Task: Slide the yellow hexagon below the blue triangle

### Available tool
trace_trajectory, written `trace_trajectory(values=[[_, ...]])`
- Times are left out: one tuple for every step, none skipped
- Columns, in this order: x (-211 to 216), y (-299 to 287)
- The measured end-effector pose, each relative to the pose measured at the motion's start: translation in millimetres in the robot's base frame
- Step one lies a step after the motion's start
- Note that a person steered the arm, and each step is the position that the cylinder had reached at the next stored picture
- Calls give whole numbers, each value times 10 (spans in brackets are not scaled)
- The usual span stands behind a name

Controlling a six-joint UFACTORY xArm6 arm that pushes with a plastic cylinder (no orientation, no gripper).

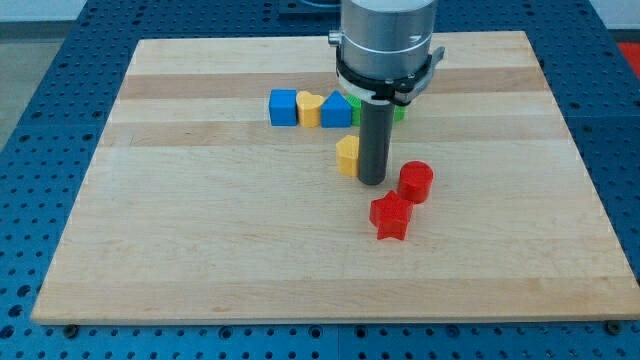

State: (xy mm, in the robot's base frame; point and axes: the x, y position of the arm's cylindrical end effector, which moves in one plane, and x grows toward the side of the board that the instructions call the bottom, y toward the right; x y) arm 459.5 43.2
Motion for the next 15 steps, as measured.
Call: trace_trajectory(values=[[-38,0],[-113,-21],[-147,-76],[-147,-151],[-147,-151],[-115,-151],[31,-151],[69,-184],[65,-252],[35,-267],[-45,-309],[-76,-327],[-127,-327],[-198,-327],[-289,-327]])
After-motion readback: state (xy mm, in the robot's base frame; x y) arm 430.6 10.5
